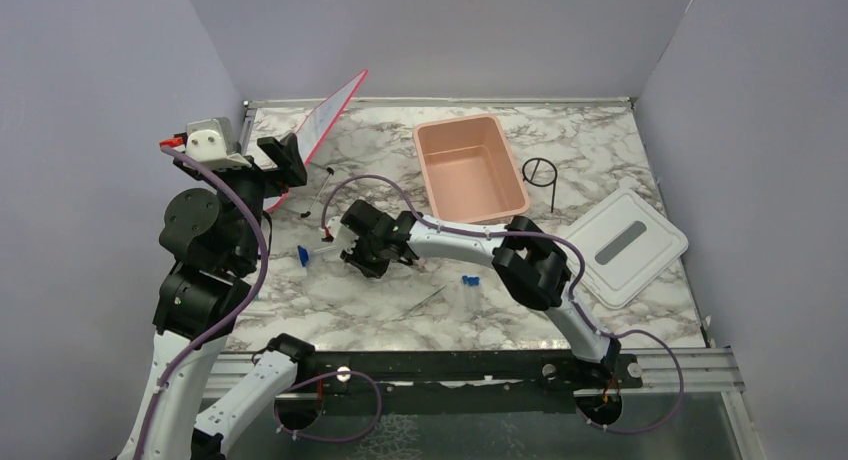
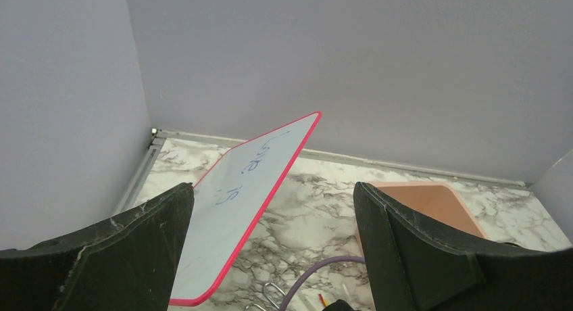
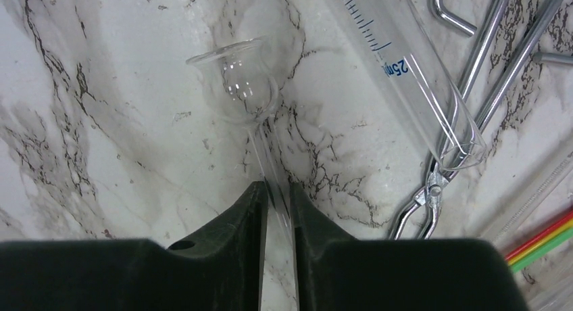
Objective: Organize the chemistry lab equipment
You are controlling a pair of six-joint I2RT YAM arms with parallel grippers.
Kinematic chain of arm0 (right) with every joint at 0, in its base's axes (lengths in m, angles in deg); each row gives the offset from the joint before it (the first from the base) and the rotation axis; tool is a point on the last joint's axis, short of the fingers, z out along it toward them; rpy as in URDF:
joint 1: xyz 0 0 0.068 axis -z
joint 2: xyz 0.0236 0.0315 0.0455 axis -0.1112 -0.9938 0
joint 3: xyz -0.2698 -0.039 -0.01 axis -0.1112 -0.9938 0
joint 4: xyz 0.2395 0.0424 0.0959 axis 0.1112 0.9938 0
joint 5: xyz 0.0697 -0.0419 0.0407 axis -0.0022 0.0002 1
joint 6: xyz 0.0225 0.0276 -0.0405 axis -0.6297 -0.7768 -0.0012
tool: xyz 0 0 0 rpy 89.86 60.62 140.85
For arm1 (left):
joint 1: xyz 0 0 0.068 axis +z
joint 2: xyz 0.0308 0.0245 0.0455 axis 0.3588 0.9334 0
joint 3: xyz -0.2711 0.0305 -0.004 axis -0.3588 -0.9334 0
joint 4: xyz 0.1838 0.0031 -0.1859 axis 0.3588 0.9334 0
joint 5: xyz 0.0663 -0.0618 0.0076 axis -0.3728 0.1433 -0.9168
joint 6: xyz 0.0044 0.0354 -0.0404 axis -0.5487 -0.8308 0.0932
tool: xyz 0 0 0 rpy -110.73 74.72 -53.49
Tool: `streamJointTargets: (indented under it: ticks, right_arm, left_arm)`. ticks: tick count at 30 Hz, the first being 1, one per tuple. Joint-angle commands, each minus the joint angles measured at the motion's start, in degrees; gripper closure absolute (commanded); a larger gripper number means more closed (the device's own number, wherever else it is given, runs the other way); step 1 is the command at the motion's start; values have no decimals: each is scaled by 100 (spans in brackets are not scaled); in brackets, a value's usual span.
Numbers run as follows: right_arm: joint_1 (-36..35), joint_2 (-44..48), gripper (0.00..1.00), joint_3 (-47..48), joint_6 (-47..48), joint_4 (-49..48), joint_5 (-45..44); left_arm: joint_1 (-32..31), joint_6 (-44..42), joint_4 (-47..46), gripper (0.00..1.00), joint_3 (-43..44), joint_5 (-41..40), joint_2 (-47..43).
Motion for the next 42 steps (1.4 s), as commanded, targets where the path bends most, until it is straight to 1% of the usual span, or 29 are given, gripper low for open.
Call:
streamJointTargets:
  ticks: [1,4,7,12,16,18,19,22,24,26,29,32,33,35,38,42]
  right_arm:
    - [-15,-16,84,-142,105,150,195]
    - [-15,248,89,-416,43,-133,263]
    - [-15,756,93,-934,-44,-627,427]
    - [-6,1899,94,-2019,-343,-1685,754]
    - [65,2600,94,-2464,-648,-2024,681]
    - [168,3048,94,-2766,-815,-2318,675]
    - [215,3293,94,-2957,-884,-2550,617]
    - [492,4063,93,-3455,-1190,-3125,553]
    - [777,4423,93,-3497,-1378,-3172,516]
    - [1124,4648,93,-3437,-1577,-3095,461]
    - [1683,4809,92,-3312,-2051,-3024,332]
    - [2129,4697,92,-3069,-2521,-2787,-252]
    - [2251,4601,92,-2979,-2626,-2753,-423]
    - [2463,4352,92,-2777,-2863,-2385,-669]
    - [2732,3916,92,-2544,-3173,-2069,-731]
    - [2802,3298,93,-2320,-3174,-1831,-851]
  left_arm:
    - [-19,-63,33,9,22,162,-25]
    - [-19,-31,43,9,25,252,-54]
    - [-19,11,78,9,45,318,-87]
    - [-19,157,170,9,66,463,-142]
    - [-19,359,306,8,156,561,-135]
    - [-19,647,364,8,181,548,-87]
    - [-15,930,378,9,182,572,-29]
    - [-19,1296,323,10,232,1296,254]
    - [-19,1418,313,10,280,1640,457]
    - [-19,1450,266,10,252,1806,581]
    - [-19,1423,162,9,142,1894,680]
    - [-19,1347,36,9,19,2027,744]
    - [-19,1312,-6,9,-17,2083,762]
    - [-19,1240,-24,9,-69,2181,796]
    - [-19,1188,-8,9,-131,2224,830]
    - [-19,1179,-6,9,-270,2226,814]
